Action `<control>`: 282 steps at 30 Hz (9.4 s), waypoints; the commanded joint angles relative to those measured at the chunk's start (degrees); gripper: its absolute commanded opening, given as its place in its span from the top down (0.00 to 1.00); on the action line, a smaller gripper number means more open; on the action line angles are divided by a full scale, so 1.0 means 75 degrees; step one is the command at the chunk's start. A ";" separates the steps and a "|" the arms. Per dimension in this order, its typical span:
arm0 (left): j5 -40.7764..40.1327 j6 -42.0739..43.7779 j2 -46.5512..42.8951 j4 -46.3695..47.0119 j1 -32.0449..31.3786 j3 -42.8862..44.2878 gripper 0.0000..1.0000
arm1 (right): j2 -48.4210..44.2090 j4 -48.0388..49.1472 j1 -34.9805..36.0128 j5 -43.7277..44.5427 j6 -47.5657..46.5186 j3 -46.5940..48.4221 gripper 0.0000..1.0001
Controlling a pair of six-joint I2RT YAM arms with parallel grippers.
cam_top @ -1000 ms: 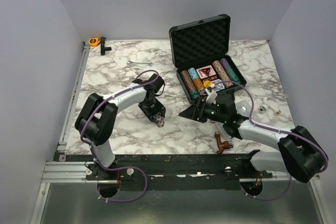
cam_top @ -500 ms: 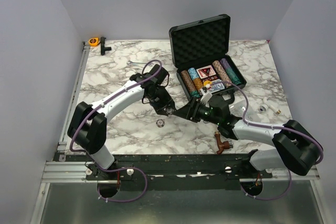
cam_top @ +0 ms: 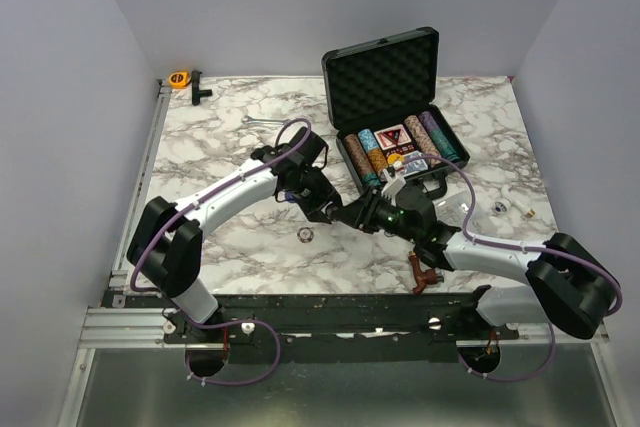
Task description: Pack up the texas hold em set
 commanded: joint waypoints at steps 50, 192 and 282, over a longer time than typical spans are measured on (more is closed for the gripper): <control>-0.0422 0.6085 -0.2492 0.0795 0.2854 0.0725 0.18 | 0.2056 -0.8658 -0.1780 0.2844 0.0216 0.6047 0.99; -0.1223 0.5705 -0.0923 0.0945 0.1079 -0.0921 0.07 | 0.2085 -0.7431 -0.2976 0.0132 -0.4340 0.5729 0.20; -0.2926 0.7427 0.0254 -0.2133 -0.1038 0.1643 1.00 | 0.0711 -0.4077 -0.2976 -0.4788 -0.1555 0.2642 0.19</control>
